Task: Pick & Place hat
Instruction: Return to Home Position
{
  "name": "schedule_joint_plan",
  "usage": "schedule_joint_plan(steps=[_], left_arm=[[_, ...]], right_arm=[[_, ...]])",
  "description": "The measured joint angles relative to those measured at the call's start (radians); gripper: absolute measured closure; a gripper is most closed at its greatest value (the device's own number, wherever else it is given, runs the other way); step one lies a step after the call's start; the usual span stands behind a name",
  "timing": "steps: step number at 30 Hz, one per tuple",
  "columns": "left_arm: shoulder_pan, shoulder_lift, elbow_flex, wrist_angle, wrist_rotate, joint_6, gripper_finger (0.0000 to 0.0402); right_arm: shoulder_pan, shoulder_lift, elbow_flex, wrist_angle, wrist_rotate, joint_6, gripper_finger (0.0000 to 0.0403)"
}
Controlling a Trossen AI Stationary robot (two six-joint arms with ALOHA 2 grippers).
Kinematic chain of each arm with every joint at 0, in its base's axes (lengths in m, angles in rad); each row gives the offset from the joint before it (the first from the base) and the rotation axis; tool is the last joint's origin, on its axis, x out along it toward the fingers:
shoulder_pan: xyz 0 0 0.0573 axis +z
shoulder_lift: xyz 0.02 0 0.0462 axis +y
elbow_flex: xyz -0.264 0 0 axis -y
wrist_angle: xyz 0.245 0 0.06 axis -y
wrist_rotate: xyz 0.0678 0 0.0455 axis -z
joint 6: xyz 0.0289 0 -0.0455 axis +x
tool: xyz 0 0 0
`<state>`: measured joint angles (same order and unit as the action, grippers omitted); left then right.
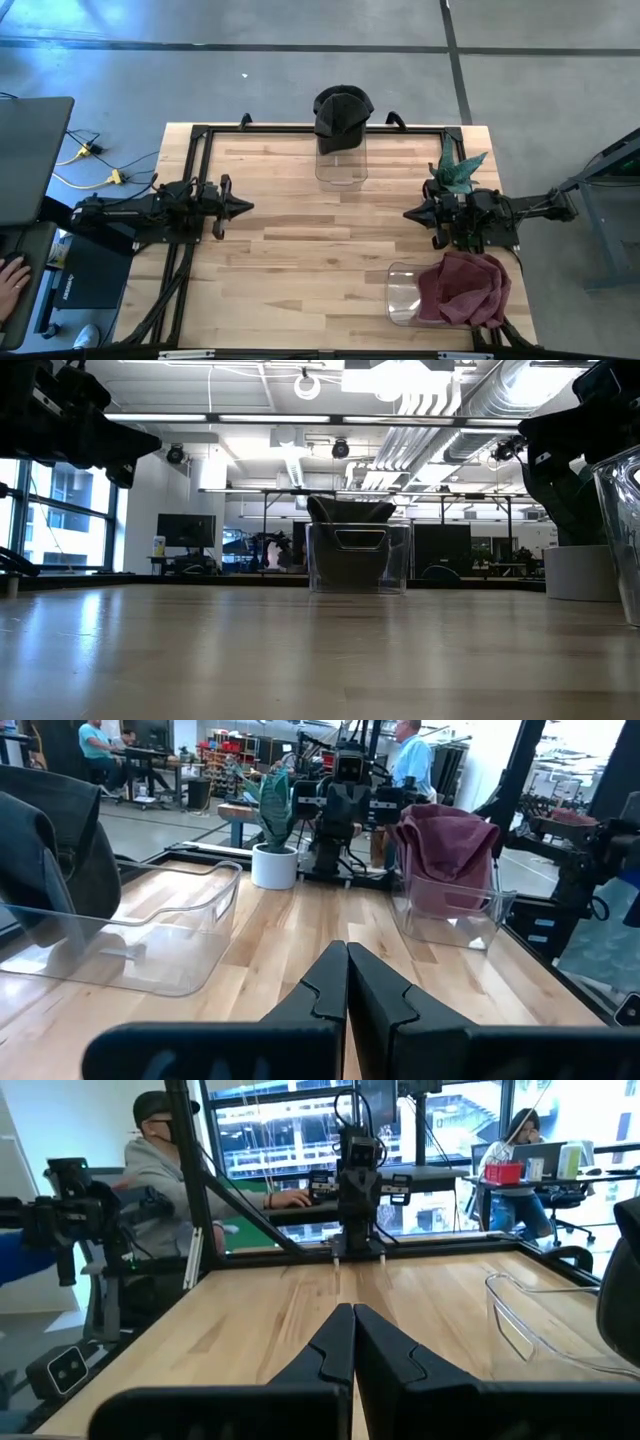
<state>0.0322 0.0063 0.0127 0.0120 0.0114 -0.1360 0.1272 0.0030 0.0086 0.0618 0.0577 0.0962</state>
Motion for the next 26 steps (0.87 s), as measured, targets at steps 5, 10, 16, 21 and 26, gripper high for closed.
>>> schedule_joint_plan(steps=[5, 10, 16, 21, 26], left_arm=[[0.0, 0.0, 0.0, 0.0, -0.002, 0.0, 0.0401], [0.0, 0.0, 0.0, 0.0, -0.003, 0.0, 0.0401], [0.0, 0.0, 0.0, 0.0, -0.003, 0.0, 0.0401], [0.0, 0.0, 0.0, 0.0, -0.003, 0.0, 0.0401], [0.0, 0.0, 0.0, 0.0, -0.003, 0.0, 0.0401]], right_arm=[[0.0, 0.011, 0.0, -0.001, 0.0, 0.0, 0.0402], [0.0, 0.011, 0.0, 0.002, 0.0, 0.0, 0.0402], [0.0, 0.011, 0.0, 0.002, 0.0, 0.0, 0.0402], [0.0, 0.011, 0.0, 0.002, -0.001, 0.0, 0.0402], [0.0, 0.011, 0.0, 0.002, -0.001, 0.0, 0.0402]])
